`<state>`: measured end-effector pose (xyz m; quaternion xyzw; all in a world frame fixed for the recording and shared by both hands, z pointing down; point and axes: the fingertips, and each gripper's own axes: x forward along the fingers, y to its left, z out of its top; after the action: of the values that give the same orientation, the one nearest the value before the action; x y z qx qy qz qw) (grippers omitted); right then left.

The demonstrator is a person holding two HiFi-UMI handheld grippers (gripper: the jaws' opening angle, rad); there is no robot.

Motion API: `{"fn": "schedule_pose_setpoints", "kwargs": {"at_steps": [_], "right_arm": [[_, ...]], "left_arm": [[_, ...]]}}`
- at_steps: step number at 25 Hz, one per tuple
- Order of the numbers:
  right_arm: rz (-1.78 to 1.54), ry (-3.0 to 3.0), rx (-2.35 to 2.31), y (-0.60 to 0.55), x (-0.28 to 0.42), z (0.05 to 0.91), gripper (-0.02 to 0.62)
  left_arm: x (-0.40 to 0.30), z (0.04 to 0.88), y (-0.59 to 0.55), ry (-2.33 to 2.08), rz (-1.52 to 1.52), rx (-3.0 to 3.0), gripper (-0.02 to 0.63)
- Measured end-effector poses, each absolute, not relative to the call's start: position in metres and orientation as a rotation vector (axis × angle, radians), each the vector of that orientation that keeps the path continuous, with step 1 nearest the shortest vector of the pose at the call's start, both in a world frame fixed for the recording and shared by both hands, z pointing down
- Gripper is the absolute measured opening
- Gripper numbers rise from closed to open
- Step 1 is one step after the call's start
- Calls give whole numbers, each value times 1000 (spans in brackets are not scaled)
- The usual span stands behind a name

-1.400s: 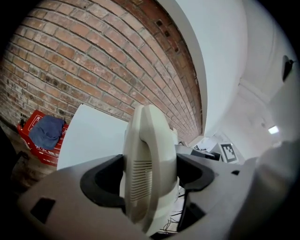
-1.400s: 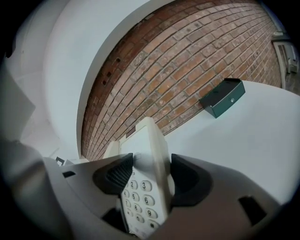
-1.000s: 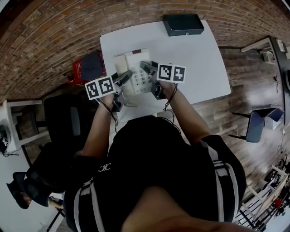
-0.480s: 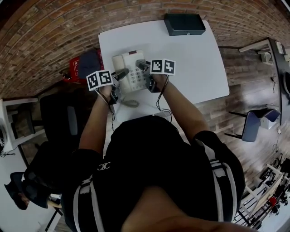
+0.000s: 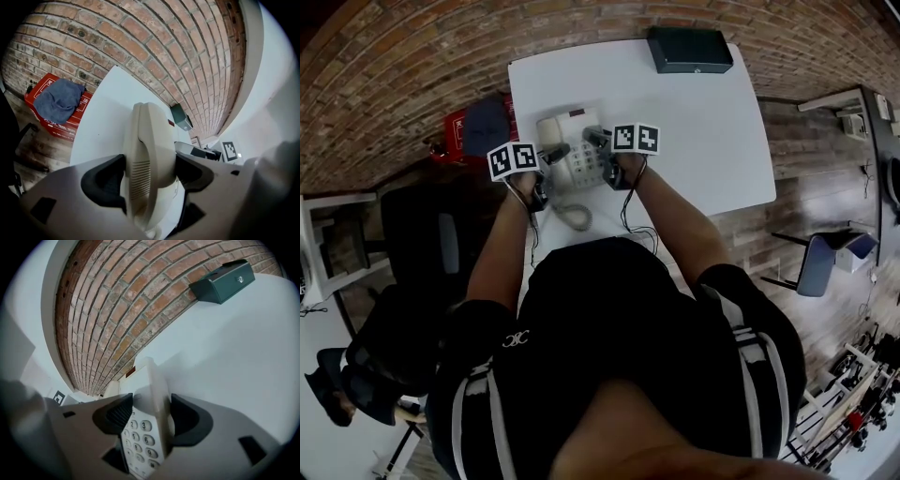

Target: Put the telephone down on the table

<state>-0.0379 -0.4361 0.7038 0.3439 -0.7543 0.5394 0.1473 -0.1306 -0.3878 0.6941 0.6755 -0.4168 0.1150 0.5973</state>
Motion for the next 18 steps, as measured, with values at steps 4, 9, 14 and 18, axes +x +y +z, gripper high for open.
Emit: {"fn": "schedule_pose_setpoints", "kwargs": {"at_steps": [4, 9, 14, 18], "right_arm": [[1568, -2167, 1003, -437, -39, 706, 230], [1565, -2178, 1015, -437, -38, 706, 230], [1493, -2185, 1040, -437, -33, 704, 229], [1369, -2251, 1160, -447, -21, 683, 230]], "left_arm": [[-133, 696, -390, -967, 263, 1579, 345], [-132, 696, -391, -973, 247, 1585, 347], [-134, 691, -392, -1015, 273, 1642, 347], [-150, 675, -397, -1145, 306, 1700, 347]]}}
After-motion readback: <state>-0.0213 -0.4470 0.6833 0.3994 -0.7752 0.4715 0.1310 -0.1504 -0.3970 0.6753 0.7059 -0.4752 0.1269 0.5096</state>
